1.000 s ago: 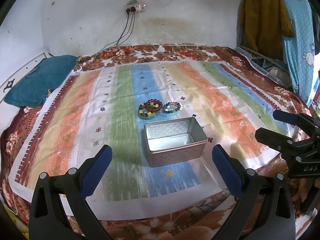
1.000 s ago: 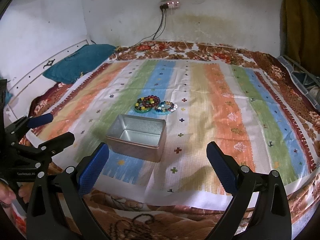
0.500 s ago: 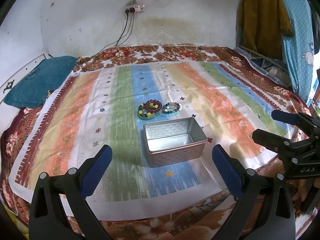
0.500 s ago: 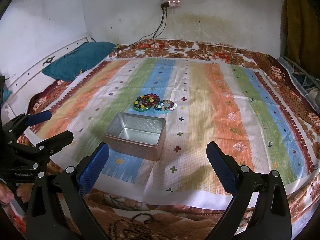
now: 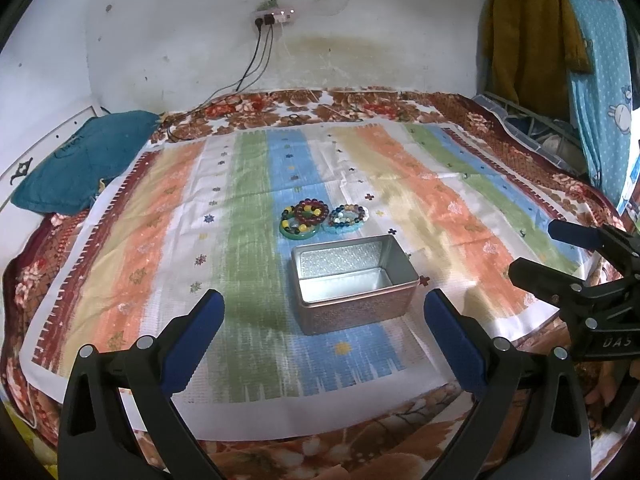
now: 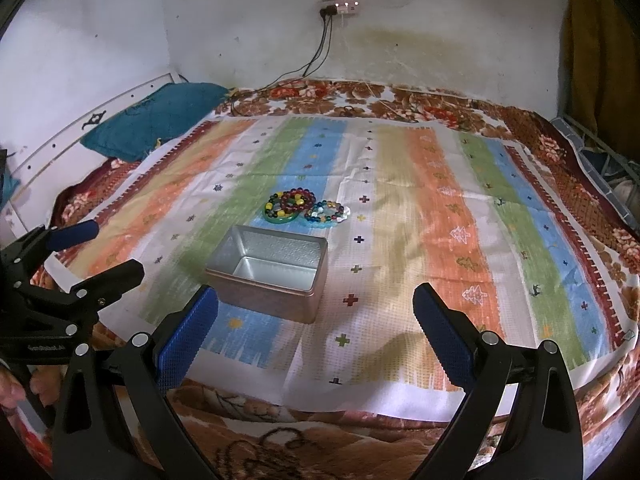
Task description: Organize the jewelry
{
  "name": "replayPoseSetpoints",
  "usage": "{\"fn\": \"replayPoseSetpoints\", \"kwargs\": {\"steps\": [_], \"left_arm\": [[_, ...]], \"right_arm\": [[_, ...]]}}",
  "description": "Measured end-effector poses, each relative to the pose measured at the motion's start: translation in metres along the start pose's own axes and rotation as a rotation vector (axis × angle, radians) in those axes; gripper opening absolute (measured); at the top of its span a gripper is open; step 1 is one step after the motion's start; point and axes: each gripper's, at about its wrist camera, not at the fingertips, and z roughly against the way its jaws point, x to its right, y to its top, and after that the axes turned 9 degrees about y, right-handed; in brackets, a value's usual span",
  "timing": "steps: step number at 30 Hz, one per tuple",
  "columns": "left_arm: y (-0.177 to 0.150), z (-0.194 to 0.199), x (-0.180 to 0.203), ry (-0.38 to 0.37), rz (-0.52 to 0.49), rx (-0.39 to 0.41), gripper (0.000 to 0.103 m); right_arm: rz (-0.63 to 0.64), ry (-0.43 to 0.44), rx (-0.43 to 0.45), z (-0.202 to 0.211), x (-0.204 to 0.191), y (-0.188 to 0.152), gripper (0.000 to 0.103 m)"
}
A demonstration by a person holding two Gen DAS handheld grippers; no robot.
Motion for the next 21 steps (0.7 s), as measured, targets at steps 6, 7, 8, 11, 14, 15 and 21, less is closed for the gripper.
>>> {"fn": "replayPoseSetpoints", "kwargs": {"steps": [6,7,8,11,14,15,21], "left_arm": [[0.001,-0.007,-0.001,-0.003,0.002,-0.026,0.097],[0.002,-0.008,-0.001,-0.004,0.003,-0.028,0.097],[0.002,-0.009,-0.001,-0.004,0.005,-0.031,0.097],[0.003,-0.013,0.001,-0.007,0.006,-0.045,0.097],[0.005,-0.019,0.0,-0.019,0.012,-0.07,0.097],[0.005,-0.02,0.0,-0.021,0.01,-0.073,0.097],[0.006,-0.025,0.007,-0.015,-0.006,-0.084,0.097]], "right_arm": [[-0.006,-0.004,-0.034,-0.008,-0.001,0.005,0.099],[-0.006,-0.008,-0.04,-0.01,-0.001,0.006,0.099],[-0.005,-0.016,-0.041,-0.011,-0.002,0.007,0.099],[-0.003,-0.016,-0.041,-0.014,-0.003,0.009,0.099],[-0.012,-0.003,-0.039,-0.018,0.0,0.015,0.099],[-0.018,0.003,-0.038,-0.018,0.002,0.016,0.099],[-0.04,0.02,-0.046,-0.026,0.005,0.022,0.099]]}}
